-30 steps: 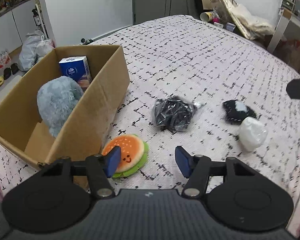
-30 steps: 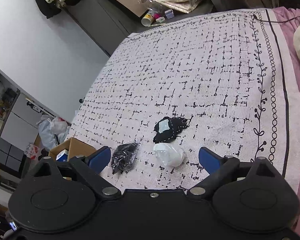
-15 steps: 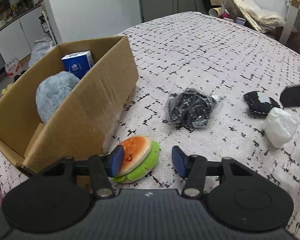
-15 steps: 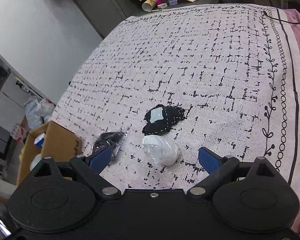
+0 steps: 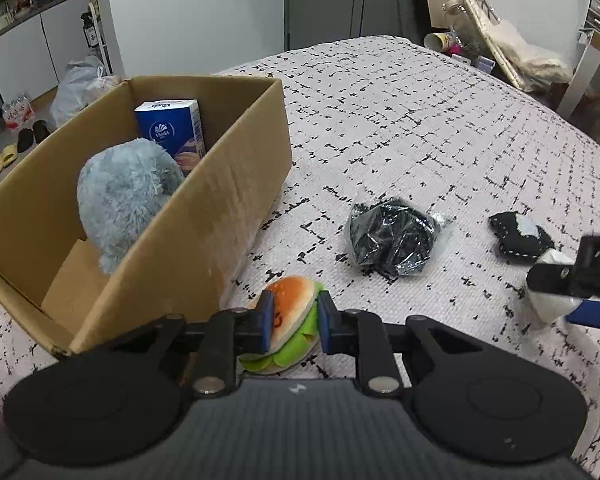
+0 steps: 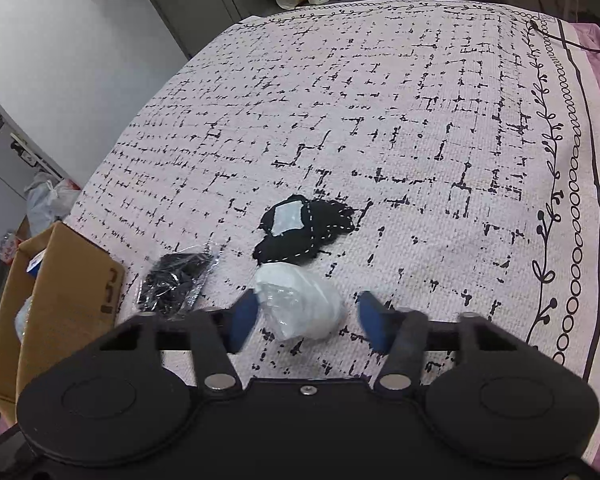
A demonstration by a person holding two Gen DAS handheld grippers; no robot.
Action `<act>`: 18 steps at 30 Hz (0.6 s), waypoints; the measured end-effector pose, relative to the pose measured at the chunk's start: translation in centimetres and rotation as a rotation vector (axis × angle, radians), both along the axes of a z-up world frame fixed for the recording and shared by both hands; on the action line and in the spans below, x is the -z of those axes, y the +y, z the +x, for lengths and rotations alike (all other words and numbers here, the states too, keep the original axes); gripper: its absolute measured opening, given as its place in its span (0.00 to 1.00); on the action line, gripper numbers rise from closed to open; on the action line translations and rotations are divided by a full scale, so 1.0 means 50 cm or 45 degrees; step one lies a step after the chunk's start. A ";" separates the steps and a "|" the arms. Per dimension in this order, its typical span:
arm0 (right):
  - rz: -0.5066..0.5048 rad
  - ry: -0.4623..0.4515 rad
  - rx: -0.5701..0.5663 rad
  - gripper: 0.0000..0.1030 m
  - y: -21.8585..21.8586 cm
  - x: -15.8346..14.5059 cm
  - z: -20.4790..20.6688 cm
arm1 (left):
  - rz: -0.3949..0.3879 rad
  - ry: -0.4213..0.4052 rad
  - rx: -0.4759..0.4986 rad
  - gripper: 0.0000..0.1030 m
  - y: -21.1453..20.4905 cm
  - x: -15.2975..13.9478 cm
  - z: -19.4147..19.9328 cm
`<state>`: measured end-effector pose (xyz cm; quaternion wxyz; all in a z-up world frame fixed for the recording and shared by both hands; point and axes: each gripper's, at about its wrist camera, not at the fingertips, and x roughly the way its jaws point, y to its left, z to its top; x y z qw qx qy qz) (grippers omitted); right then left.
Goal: Organize soft objects
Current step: 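Carry the burger plush with the left gripper while the right gripper carries the white bag to the box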
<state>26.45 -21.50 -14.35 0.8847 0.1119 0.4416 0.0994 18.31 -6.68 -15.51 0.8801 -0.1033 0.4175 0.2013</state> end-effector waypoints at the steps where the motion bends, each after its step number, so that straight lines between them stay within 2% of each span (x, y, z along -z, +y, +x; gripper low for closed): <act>1: -0.003 0.000 0.002 0.47 0.000 0.002 0.002 | -0.012 -0.006 0.007 0.19 0.001 -0.003 -0.001; 5: -0.029 -0.010 -0.004 0.41 0.008 0.007 0.002 | -0.058 -0.022 0.017 0.19 0.005 -0.015 -0.005; 9: -0.028 -0.030 -0.001 0.39 0.004 -0.005 -0.006 | -0.107 -0.040 0.045 0.18 0.000 -0.030 -0.012; 18: 0.074 -0.095 -0.009 0.39 -0.036 -0.068 -0.047 | -0.156 -0.100 0.085 0.18 -0.011 -0.081 -0.028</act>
